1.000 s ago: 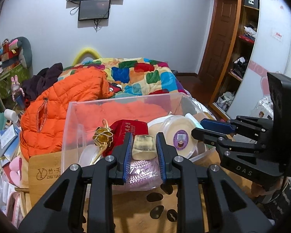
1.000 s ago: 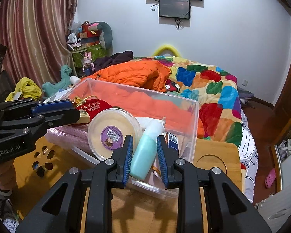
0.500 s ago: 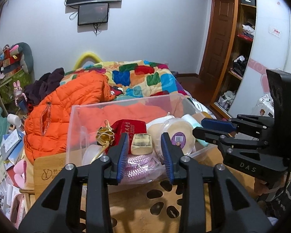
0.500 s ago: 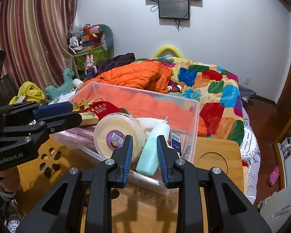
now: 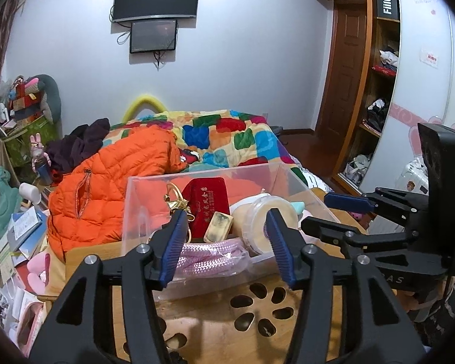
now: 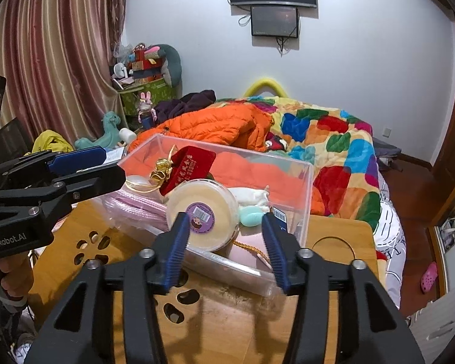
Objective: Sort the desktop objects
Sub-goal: 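Open the left tool over the box while the right tool releases the mint bottle into it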
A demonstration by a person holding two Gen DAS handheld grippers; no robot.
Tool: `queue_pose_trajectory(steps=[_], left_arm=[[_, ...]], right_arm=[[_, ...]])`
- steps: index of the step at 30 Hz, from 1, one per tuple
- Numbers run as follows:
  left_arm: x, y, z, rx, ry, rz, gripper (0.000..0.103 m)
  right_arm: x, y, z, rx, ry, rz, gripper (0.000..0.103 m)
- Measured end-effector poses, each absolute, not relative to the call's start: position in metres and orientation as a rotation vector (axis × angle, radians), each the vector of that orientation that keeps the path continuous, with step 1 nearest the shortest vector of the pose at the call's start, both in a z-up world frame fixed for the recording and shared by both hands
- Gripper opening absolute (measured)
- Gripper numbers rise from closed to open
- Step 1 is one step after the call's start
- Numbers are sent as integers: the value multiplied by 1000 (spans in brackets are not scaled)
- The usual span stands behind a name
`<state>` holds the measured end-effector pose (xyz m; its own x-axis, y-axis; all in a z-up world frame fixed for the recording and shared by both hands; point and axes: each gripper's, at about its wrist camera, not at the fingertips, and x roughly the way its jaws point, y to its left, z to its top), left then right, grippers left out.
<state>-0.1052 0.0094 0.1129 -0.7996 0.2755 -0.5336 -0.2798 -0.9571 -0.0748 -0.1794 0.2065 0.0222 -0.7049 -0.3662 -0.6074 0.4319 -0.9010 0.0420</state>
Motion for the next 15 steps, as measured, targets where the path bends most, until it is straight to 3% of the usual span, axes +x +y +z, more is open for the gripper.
queue_pose_trajectory(steps=[6, 8, 10, 15], left_arm=[[-91, 7, 114, -786, 26, 2784, 71], [-87, 7, 113, -781, 35, 2787, 80], [-80, 7, 112, -770, 49, 2805, 92], [-65, 13, 107, -751, 103, 2843, 95]], right_arm=[[-166, 207, 28, 859, 116, -2546, 49], [-162, 207, 28, 858, 117, -2552, 54], [-157, 207, 27, 854, 119, -2566, 71], [-143, 209, 28, 831, 139, -2596, 75]])
